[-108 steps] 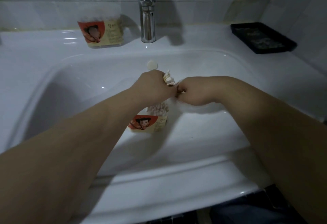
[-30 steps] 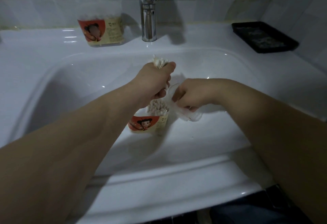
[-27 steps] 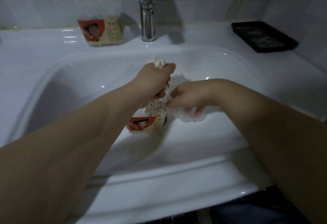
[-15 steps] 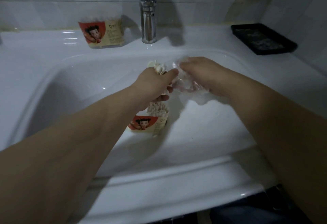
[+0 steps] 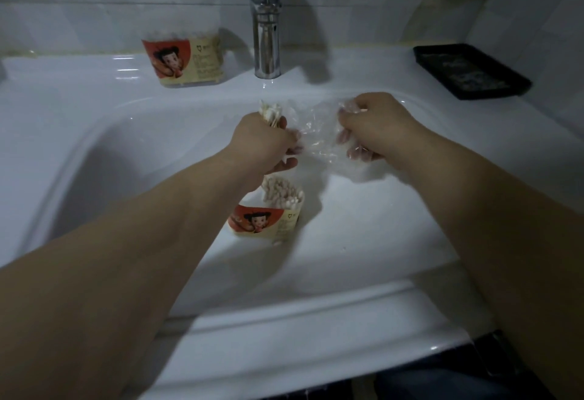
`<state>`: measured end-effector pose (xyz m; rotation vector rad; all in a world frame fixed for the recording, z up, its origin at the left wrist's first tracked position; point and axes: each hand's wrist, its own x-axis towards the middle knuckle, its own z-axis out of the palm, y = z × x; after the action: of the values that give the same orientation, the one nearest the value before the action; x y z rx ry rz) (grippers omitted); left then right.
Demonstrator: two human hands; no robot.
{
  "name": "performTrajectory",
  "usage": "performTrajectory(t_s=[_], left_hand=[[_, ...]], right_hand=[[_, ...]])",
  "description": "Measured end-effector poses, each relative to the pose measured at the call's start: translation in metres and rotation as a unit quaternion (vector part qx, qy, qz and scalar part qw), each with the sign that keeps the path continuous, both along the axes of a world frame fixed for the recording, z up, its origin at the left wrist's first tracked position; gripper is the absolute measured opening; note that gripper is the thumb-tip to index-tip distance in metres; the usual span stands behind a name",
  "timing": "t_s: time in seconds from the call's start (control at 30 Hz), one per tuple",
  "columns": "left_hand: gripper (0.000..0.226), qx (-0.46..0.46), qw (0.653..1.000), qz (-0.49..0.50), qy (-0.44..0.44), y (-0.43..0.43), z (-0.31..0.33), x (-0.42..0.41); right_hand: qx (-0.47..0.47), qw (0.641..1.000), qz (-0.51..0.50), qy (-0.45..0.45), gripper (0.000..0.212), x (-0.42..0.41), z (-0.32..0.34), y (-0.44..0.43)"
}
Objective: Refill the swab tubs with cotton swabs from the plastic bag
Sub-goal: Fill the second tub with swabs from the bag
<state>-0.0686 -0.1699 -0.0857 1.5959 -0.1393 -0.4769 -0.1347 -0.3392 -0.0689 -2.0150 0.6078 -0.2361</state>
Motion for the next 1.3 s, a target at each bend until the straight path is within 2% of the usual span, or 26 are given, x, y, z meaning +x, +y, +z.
performTrajectory(t_s=[0.03,0.07,0.17,0.23,0.3,0.37,0.47,0.5,0.6,0.7,0.8,0.87,0.9,0.93,0.97,1.03,1.07,1.13,1.23,1.3], left_hand=[[0.024,-0.003,1.000,0.001,0.002,0.000,0.000,0.001],[0.026,-0.004,1.000,-0.001,0.005,0.001,0.000,0.001],[0.030,-0.002,1.000,-0.018,0.006,0.001,0.000,0.001],[0.030,0.000,0.999,-0.034,0.004,0.000,0.001,-0.001],[0.031,-0.006,0.998,-0.060,-0.003,-0.001,0.001,-0.005],[0.033,-0.026,0.996,-0.085,-0.006,-0.001,0.002,-0.008],[0.029,-0.036,0.996,-0.085,-0.007,-0.002,0.002,-0.008],[0.027,-0.036,0.996,-0.079,-0.006,-0.002,0.002,-0.008],[0.026,-0.010,0.997,-0.070,-0.008,-0.005,0.001,-0.010],[0.021,0.024,0.997,-0.067,-0.035,-0.006,-0.002,-0.012],[0.017,0.048,0.996,-0.050,-0.060,-0.002,-0.003,-0.007],[0.008,0.062,0.995,-0.036,-0.067,0.001,-0.001,-0.005],[0.005,0.067,0.995,-0.030,-0.070,0.002,-0.001,-0.005],[0.007,0.070,0.995,-0.024,-0.073,0.004,0.000,-0.006],[0.011,0.069,0.995,-0.019,-0.075,0.006,0.003,-0.005],[0.018,0.055,0.996,-0.015,-0.068,0.004,0.006,-0.007],[0.019,0.041,0.997,-0.010,-0.063,0.006,0.010,-0.006],[0.023,0.020,0.998,-0.006,-0.055,0.007,0.014,-0.006],[0.023,0.018,0.999,-0.003,-0.051,0.011,0.016,-0.005],[0.022,0.022,0.998,-0.008,-0.051,0.012,0.015,-0.006]], right_hand=[[-0.030,0.999,-0.025,0.010,0.008,0.001,-0.001,-0.004],[-0.057,0.997,-0.049,0.027,0.013,0.002,-0.002,-0.008],[-0.151,0.986,-0.036,0.056,0.064,0.000,-0.001,-0.013],[-0.155,0.988,0.020,0.003,0.080,-0.001,0.003,-0.009],[-0.117,0.989,0.083,-0.021,0.077,-0.002,0.008,-0.001],[-0.095,0.982,0.161,-0.005,0.074,-0.004,0.008,0.006],[-0.145,0.957,0.247,0.044,0.079,-0.009,0.005,0.015],[-0.168,0.951,0.253,0.054,0.067,-0.009,0.003,0.016],[-0.258,0.937,0.222,0.078,0.007,-0.005,0.004,0.011],[-0.353,0.910,0.185,0.111,0.014,-0.003,0.003,0.005],[-0.421,0.872,0.171,0.181,0.010,-0.005,-0.006,0.006],[-0.475,0.829,0.189,0.227,0.051,-0.011,-0.012,0.013],[-0.500,0.816,0.196,0.213,0.065,-0.014,-0.013,0.017],[-0.529,0.802,0.217,0.172,0.064,-0.017,-0.012,0.025],[-0.545,0.790,0.253,0.120,0.051,-0.020,-0.007,0.035],[-0.504,0.802,0.320,0.027,0.018,-0.030,-0.003,0.048],[-0.475,0.808,0.348,0.021,0.015,-0.033,-0.001,0.056],[-0.435,0.804,0.399,0.073,0.020,-0.039,-0.005,0.066],[-0.437,0.765,0.447,0.154,0.025,-0.037,-0.021,0.073],[-0.413,0.756,0.474,0.181,0.024,-0.035,-0.031,0.073]])
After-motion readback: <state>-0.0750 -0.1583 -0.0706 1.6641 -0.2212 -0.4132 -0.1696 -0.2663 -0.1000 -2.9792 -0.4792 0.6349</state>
